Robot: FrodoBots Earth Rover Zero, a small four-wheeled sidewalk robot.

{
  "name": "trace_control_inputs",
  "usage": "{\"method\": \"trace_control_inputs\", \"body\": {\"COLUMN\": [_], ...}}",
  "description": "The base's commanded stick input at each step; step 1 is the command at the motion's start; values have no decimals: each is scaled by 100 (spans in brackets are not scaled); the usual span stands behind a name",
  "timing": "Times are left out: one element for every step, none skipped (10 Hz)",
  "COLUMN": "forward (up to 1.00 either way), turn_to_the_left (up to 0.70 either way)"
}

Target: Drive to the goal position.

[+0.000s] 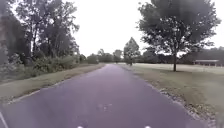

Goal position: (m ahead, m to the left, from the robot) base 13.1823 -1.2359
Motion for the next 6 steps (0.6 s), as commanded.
{"method": "trace_control_inputs", "body": {"forward": [70, 70, 70, 70, 70, 70], "turn_to_the_left": [0, 0, 0, 0, 0, 0]}}
